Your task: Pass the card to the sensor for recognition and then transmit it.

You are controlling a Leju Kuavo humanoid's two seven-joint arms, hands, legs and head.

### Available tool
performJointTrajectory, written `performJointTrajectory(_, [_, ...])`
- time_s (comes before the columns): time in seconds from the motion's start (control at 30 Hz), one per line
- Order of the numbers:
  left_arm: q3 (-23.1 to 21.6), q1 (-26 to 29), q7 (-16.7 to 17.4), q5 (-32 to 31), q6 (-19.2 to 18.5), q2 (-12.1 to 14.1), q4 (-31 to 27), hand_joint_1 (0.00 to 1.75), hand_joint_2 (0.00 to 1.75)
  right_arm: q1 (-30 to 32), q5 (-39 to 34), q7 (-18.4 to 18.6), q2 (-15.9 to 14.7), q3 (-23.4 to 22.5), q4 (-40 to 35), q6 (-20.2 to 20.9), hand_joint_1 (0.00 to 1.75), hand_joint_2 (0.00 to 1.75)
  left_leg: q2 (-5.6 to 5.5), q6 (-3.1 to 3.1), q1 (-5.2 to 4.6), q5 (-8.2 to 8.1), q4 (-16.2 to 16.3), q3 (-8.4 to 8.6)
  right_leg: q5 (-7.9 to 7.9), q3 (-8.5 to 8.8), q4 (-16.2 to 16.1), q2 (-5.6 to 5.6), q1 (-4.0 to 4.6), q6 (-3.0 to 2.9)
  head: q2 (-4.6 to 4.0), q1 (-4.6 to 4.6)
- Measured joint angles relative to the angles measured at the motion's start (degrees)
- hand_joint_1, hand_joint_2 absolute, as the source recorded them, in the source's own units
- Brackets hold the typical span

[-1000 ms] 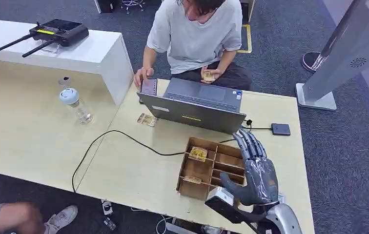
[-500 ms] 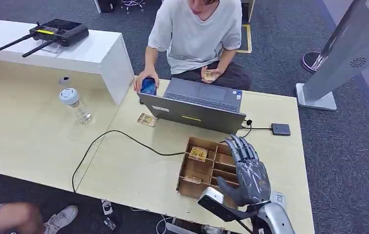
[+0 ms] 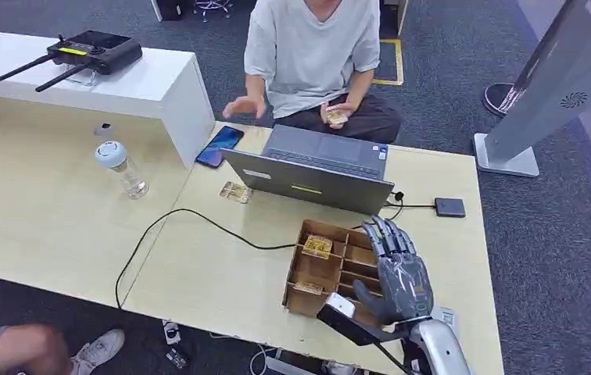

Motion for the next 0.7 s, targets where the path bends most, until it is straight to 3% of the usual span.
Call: performJointTrajectory(0.7, [0.0, 0.0, 0.2, -0.2, -0.1, 0.0, 0.0, 0.00, 0.00, -0.6, 2.0, 1.4, 0.0, 0.0, 2.0, 0.7, 0.21, 1.75, 0.00, 0.00, 0.00, 0.00, 0.0, 0.00, 0.00, 0.00, 0.0, 0.00, 0.00, 0.00, 0.00, 0.00])
